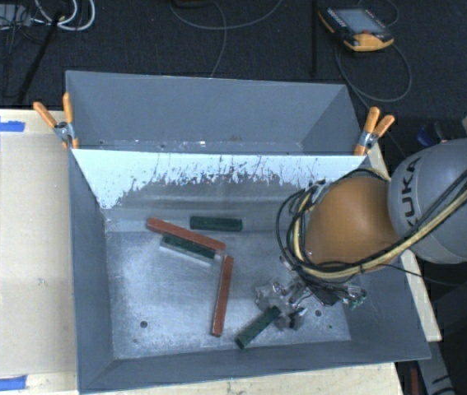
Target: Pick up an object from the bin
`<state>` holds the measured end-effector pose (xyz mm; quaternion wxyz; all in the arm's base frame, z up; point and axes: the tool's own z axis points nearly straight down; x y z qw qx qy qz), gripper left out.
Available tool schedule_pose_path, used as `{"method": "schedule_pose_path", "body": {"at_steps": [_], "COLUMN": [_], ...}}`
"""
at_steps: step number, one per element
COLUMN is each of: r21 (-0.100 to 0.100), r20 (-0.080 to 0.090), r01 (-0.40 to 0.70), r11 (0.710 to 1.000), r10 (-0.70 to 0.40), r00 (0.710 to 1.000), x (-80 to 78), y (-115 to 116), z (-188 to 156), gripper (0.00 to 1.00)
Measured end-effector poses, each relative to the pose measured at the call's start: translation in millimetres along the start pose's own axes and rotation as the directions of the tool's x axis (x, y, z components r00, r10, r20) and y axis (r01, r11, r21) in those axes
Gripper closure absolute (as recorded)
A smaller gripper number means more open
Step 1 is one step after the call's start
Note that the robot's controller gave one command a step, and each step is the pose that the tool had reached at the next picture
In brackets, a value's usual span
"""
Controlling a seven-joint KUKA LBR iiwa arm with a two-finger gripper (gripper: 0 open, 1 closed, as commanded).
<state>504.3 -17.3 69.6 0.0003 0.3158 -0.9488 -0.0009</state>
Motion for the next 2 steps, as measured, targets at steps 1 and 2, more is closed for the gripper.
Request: {"method": "schedule_pose_path", "body": {"at_steps": [1,2], "r21": [0.005,0.007], "r20": [0.006,0.008], "r01": [-0.073,-0.087], "r11": [0.997,0.996], "r10": [0.073,0.087], "r00": [0.997,0.996], "x": [7.4,-0.9], "y": [-7,-21], "z": [-94,-191], "gripper": [1.0,1.0]}}
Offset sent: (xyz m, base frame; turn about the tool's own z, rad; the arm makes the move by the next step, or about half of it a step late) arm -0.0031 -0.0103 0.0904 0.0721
